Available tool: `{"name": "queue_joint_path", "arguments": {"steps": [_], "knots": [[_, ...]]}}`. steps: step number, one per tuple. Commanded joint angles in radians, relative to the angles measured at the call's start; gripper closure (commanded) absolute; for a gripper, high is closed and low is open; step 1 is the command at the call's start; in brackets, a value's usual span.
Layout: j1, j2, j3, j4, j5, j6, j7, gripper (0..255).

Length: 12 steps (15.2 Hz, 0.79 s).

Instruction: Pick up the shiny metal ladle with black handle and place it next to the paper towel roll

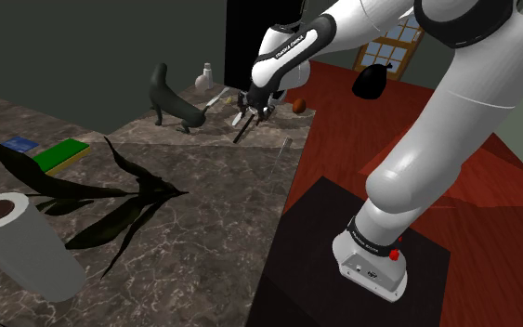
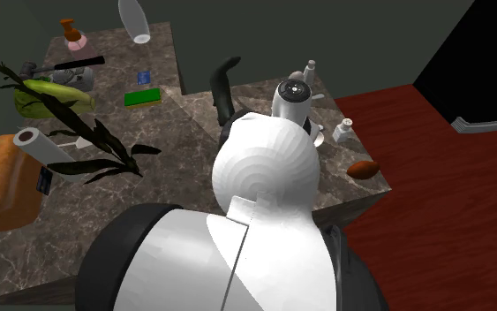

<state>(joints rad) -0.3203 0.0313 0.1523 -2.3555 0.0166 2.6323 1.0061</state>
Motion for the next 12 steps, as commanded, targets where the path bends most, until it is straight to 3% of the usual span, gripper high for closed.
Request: {"name": "queue_joint_path", "arguments": {"steps": [1,9,12], "knots": [[0.000,0.000,0.000,0.000,0.000,0.000,0.000,255],[0.000,0.000,0.000,0.000,0.000,0.000,0.000,255],[0.000,-0.028,0.000,0.013,0.007,-0.041,-0.004,255]]}}
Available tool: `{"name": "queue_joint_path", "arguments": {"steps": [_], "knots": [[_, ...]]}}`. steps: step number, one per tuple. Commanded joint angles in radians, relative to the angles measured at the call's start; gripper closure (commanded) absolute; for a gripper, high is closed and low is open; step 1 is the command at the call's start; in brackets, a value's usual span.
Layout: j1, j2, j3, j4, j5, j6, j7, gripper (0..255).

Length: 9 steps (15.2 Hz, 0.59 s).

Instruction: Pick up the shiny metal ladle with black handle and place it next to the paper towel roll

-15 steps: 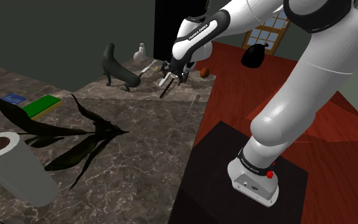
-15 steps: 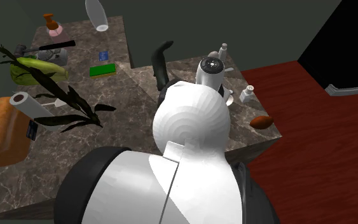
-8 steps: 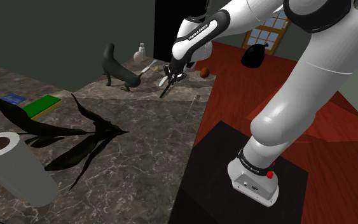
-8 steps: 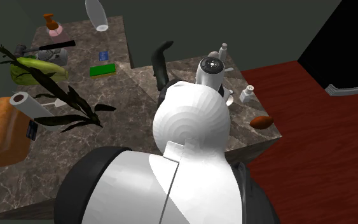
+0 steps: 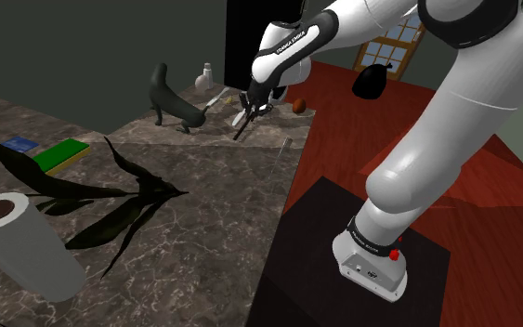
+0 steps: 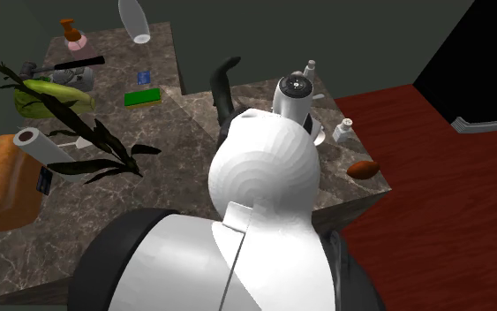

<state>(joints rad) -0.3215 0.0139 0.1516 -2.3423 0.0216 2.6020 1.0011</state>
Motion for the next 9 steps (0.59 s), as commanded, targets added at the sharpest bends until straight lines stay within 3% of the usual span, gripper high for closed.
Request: {"name": "queue_joint_path", "arguments": {"steps": [1,9], "knots": [[0.001,-0.020,0.001,0.004,0.004,-0.024,-0.001,255],[0.001,-0.085,-0.001,0.050,0.016,-0.134,-0.008,255]]}}
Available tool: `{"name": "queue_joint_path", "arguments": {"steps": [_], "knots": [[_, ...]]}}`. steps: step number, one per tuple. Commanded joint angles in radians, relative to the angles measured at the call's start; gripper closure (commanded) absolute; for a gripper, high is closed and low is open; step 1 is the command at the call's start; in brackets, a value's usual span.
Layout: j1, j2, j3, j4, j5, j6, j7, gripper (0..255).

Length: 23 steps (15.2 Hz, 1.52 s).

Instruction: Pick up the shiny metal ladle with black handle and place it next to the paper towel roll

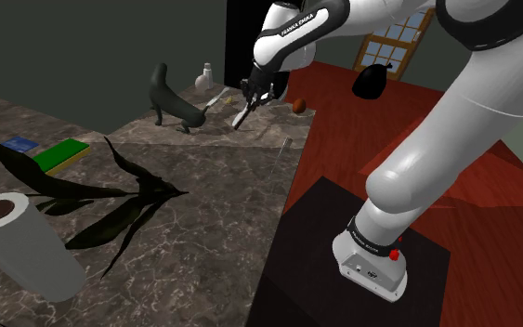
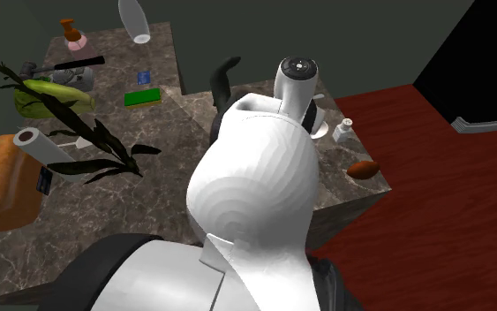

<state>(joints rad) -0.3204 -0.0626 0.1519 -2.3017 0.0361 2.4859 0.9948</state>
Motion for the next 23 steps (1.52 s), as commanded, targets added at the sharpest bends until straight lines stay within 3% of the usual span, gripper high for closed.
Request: {"name": "queue_joint_path", "arguments": {"steps": [1,23], "knots": [[-0.001,-0.015,-0.001,0.016,0.003,-0.031,-0.003,255],[-0.002,-0.115,-0.009,0.215,0.012,-0.329,-0.007,255]]}}
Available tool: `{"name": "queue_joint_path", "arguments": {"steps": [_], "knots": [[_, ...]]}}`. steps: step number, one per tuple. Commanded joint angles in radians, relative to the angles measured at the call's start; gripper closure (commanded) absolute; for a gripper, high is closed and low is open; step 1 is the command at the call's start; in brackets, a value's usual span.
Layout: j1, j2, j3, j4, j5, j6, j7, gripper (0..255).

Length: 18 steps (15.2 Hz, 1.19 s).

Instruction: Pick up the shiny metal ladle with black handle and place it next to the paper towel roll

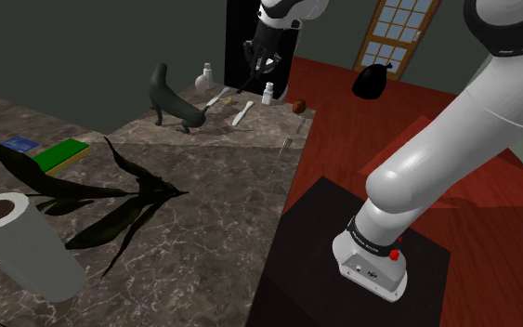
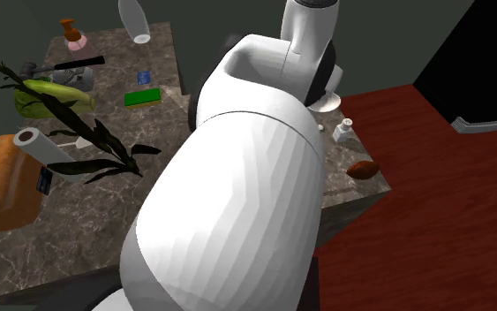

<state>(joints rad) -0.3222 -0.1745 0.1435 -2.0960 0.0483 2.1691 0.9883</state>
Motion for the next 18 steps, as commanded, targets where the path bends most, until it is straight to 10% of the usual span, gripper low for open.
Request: {"name": "queue_joint_path", "arguments": {"steps": [1,18], "knots": [[0.000,-0.005,-0.001,0.021,0.000,-0.026,0.000,255],[-0.003,-0.005,-0.004,0.249,-0.004,-0.255,0.005,255]]}}
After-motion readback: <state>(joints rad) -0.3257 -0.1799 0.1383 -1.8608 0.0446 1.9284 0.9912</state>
